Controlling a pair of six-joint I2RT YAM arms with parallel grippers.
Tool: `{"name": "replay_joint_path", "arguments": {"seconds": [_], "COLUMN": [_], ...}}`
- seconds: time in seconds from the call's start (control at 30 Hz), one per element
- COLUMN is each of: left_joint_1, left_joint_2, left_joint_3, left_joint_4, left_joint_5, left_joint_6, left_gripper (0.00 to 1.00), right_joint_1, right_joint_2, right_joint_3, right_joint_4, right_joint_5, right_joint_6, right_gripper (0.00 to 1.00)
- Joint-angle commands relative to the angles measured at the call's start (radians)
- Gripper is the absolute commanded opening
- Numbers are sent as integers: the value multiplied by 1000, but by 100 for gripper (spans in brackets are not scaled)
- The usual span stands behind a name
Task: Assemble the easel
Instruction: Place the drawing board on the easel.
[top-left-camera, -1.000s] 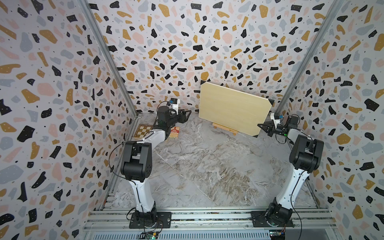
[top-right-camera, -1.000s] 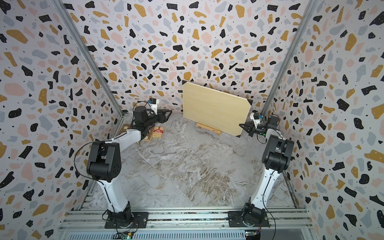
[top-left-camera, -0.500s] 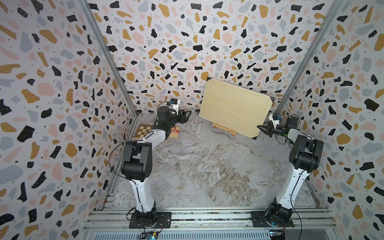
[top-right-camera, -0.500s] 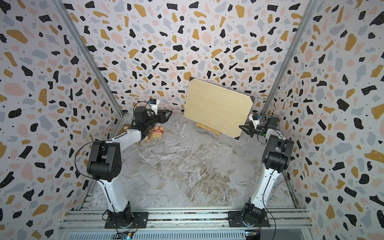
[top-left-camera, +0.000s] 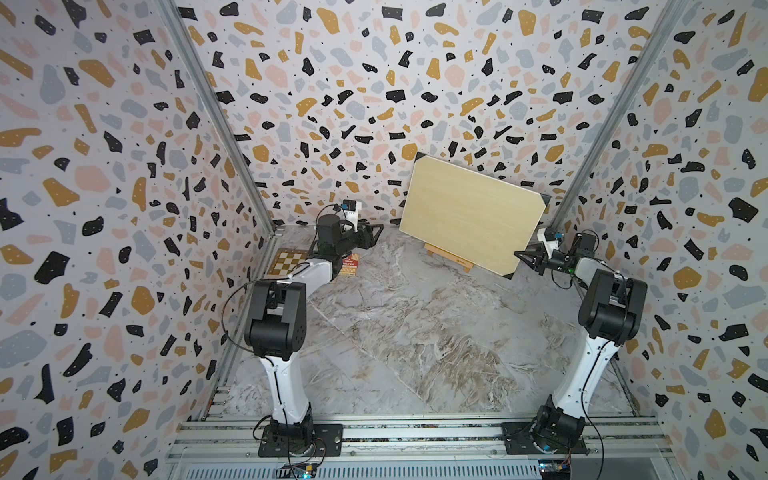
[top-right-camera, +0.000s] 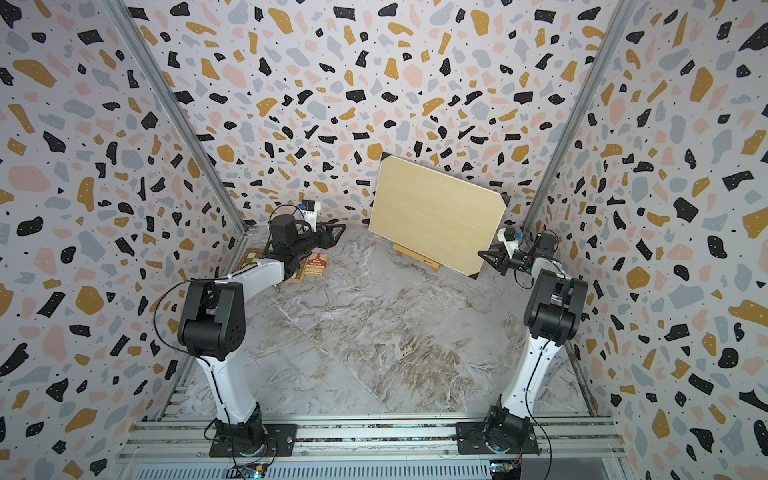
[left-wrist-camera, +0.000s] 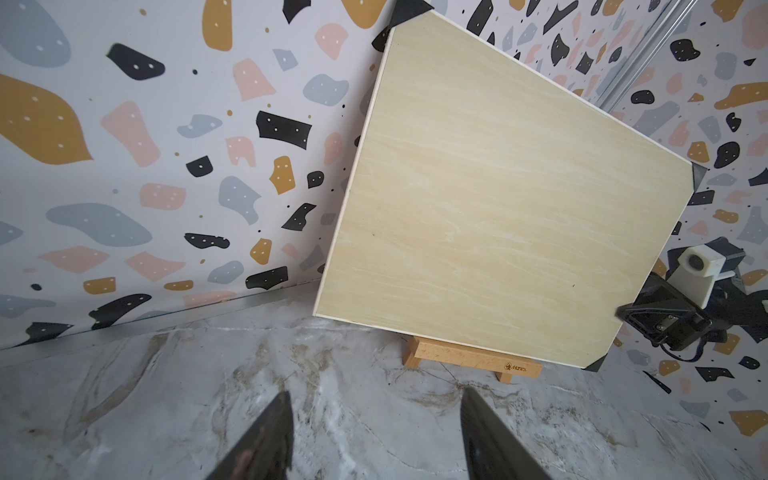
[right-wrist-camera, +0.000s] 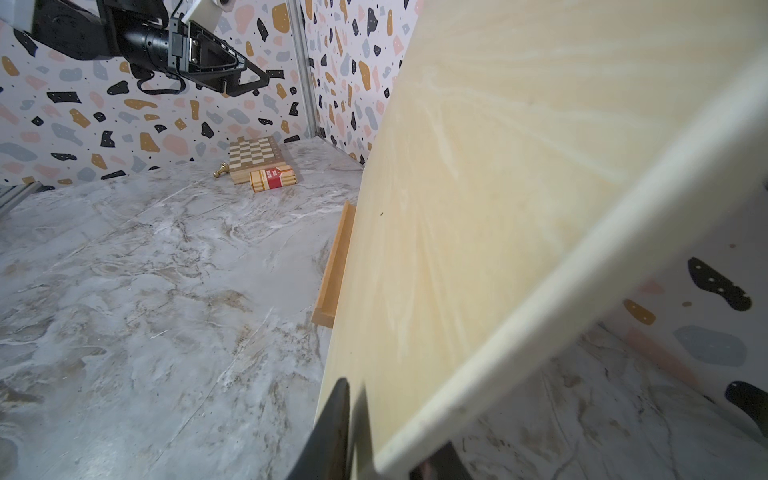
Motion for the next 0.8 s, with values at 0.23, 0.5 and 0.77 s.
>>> {"name": "replay_joint_path", "arguments": {"seconds": [0.23,0.5,0.77], "left_joint_1": [0,0,0], "left_joint_2": [-18,-42,-63], "left_joint_3": [22,9,3], "left_joint_4": [28,6,-5], "left_joint_5": [24,24,22], "left_joint_6": [8,27,34], "left_gripper": [63,64,65], "right_joint_1": [13,13,7], "right_joint_2": [-73,-99,-169], "right_joint_3": [-50,-62,-149], "right_joint_4": [-94,-72,30], "right_joint_5": [-13,13,44], "right_joint_6": [-93,-53,11], "right_gripper": [18,30,78]}}
